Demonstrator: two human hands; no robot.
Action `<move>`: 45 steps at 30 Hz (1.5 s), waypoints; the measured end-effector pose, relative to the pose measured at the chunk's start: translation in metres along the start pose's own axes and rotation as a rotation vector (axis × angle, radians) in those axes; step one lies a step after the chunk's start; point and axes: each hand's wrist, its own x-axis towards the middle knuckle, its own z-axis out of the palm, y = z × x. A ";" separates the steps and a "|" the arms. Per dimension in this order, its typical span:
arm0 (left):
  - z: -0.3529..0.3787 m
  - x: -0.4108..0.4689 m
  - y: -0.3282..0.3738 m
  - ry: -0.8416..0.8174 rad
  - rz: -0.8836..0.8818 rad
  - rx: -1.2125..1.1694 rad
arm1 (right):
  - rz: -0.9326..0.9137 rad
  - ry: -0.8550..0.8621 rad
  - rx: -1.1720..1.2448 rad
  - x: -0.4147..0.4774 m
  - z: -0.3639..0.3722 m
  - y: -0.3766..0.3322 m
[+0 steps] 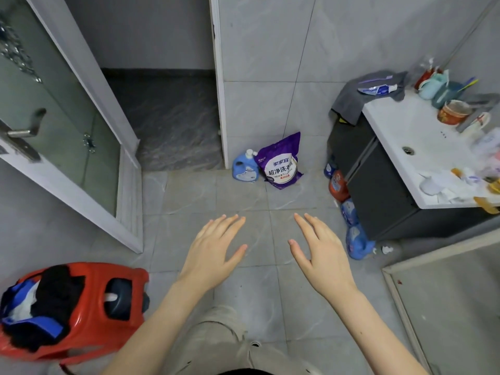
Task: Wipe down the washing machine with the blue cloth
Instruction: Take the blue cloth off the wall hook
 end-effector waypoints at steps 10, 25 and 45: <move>0.008 0.122 -0.029 0.010 -0.038 -0.053 | 0.017 -0.023 0.047 0.113 0.018 0.030; -0.049 0.440 -0.114 0.157 0.190 -0.100 | 0.056 0.065 0.033 0.418 0.012 0.062; -0.031 0.725 -0.073 0.208 -0.011 -0.047 | -0.262 0.090 0.028 0.729 -0.054 0.191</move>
